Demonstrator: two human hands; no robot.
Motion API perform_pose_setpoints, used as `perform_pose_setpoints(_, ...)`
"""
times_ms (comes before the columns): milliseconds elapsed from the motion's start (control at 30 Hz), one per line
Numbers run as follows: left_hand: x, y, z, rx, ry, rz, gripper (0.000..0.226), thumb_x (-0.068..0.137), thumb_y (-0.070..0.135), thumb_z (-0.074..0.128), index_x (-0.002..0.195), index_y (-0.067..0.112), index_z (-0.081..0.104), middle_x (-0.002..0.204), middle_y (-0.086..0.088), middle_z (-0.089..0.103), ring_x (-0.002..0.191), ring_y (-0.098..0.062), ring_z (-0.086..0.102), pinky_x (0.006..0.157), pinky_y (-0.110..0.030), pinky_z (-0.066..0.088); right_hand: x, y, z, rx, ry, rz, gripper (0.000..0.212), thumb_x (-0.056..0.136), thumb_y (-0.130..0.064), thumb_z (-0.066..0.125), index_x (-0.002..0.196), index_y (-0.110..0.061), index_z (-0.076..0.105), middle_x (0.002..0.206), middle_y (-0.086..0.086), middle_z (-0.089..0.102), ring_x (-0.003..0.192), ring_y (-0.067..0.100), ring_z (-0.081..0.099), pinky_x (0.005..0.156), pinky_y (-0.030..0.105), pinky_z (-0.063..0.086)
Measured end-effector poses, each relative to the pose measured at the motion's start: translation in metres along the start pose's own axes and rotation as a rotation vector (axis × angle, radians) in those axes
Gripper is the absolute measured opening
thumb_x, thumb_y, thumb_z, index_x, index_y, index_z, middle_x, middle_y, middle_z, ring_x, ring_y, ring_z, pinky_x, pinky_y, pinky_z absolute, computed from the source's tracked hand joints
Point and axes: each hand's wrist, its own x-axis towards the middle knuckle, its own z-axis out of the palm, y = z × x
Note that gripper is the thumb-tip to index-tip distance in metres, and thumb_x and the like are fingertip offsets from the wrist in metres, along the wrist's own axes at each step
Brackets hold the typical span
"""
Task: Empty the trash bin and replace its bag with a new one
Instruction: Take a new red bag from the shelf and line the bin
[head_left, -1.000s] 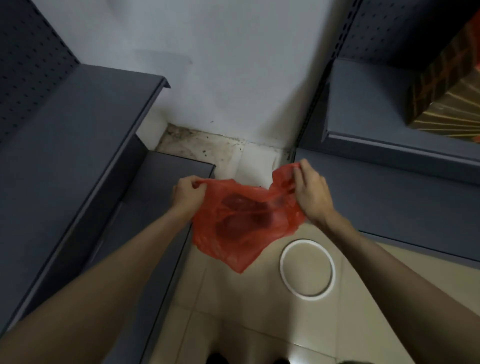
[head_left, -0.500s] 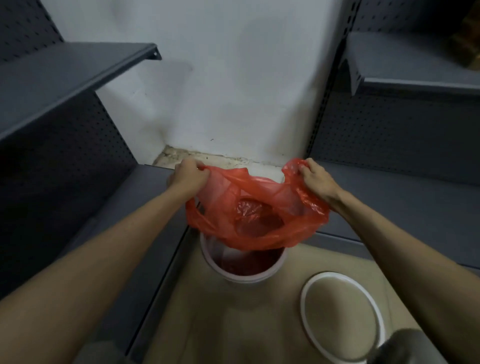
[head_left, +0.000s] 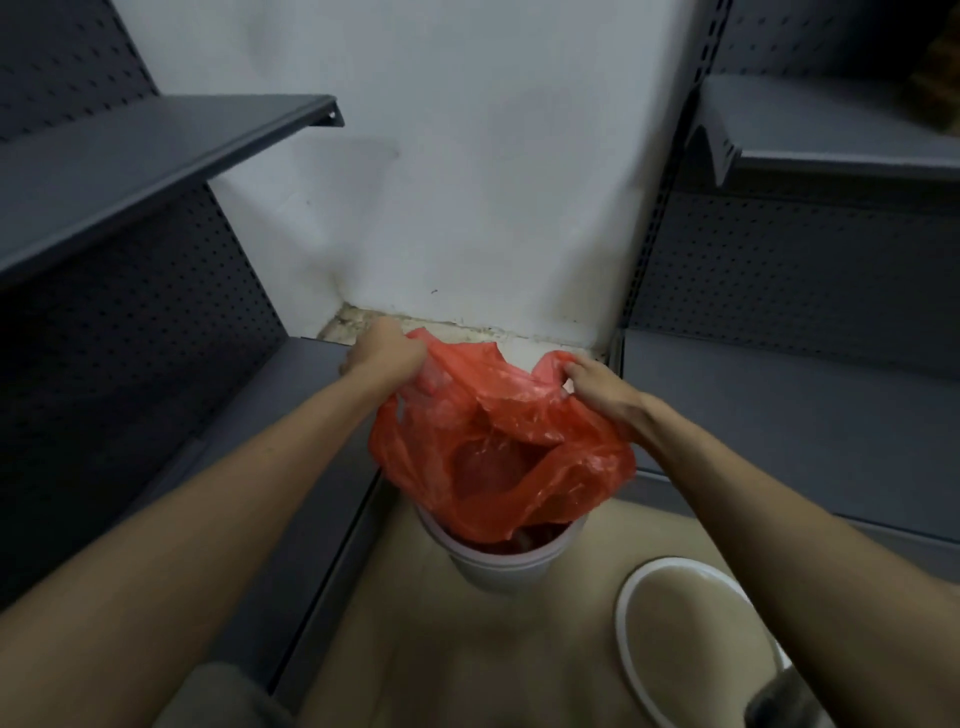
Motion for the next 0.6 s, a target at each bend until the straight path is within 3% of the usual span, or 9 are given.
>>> perform_pose_setpoints(200, -0.004, 0.005, -0.001, 0.059, -0.012, 0.018, 0.022, 0.079, 0.021, 0.057, 0.097, 0.009, 0.059, 0.111, -0.018, 0.065, 0.104, -0.038, 0.062, 0.089, -0.04, 0.052, 0.008, -0.003, 0.034, 0.096, -0.031, 0.008, 0.038, 0.105, -0.019, 0.025, 0.125, -0.004, 0.053, 0.128, 0.013, 0.055, 0.107, 0.019, 0.053, 0.094, 0.031, 0.042)
perform_pose_setpoints(333, -0.013, -0.012, 0.024, 0.104, -0.126, 0.057, 0.029, 0.083, 0.04, 0.051, 0.092, 0.013, 0.059, 0.1, -0.011, 0.066, 0.097, -0.035, 0.062, 0.089, -0.04, 0.051, 0.003, 0.023, 0.052, -0.016, 0.032, -0.014, 0.036, 0.106, -0.024, 0.025, 0.121, -0.005, 0.052, 0.124, 0.015, 0.057, 0.107, 0.024, 0.054, 0.097, 0.039, 0.043)
perform_pose_setpoints(467, -0.017, -0.031, 0.056, 0.194, -0.202, 0.108, 0.028, 0.087, 0.038, 0.049, 0.073, 0.015, 0.054, 0.09, -0.011, 0.066, 0.084, -0.031, 0.062, 0.078, -0.037, 0.051, -0.002, 0.046, 0.05, -0.148, 0.099, -0.026, 0.032, 0.106, -0.028, 0.025, 0.115, -0.011, 0.05, 0.114, 0.011, 0.059, 0.098, 0.027, 0.055, 0.083, 0.036, 0.041)
perform_pose_setpoints(533, -0.018, -0.039, 0.066, 0.247, -0.211, 0.113, 0.027, 0.09, 0.033, 0.047, 0.074, 0.013, 0.052, 0.09, -0.011, 0.066, 0.081, -0.03, 0.061, 0.071, -0.034, 0.046, -0.003, 0.051, 0.047, -0.283, 0.121, -0.044, 0.027, 0.106, -0.031, 0.023, 0.106, -0.016, 0.046, 0.107, 0.011, 0.06, 0.089, 0.028, 0.054, 0.076, 0.038, 0.04)
perform_pose_setpoints(600, -0.02, -0.045, 0.072, 0.291, -0.187, 0.105, 0.024, 0.093, 0.032, 0.045, 0.086, 0.011, 0.054, 0.099, -0.013, 0.065, 0.086, -0.03, 0.06, 0.073, -0.035, 0.044, -0.006, 0.053, 0.043, -0.4, 0.161, -0.056, 0.025, 0.105, -0.033, 0.022, 0.101, -0.018, 0.042, 0.103, 0.014, 0.062, 0.082, 0.03, 0.051, 0.072, 0.04, 0.041)
